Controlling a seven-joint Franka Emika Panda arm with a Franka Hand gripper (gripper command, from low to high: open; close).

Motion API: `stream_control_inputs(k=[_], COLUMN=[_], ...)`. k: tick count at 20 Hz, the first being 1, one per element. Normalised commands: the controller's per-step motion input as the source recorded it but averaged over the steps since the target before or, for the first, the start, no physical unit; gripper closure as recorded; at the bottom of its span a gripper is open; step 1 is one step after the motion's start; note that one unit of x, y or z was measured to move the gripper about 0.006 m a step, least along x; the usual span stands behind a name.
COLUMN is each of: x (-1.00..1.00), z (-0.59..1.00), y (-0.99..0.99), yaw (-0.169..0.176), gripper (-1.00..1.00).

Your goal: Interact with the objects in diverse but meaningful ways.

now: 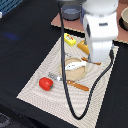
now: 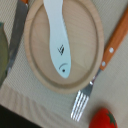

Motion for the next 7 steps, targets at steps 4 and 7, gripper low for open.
stream_control_inputs(k=[4, 7], x=[-0.24, -0.16], z=[-0.22, -0.05], y=[0.05, 0.0], yaw=[-0.007, -0.04], gripper=[-1.0, -1.0])
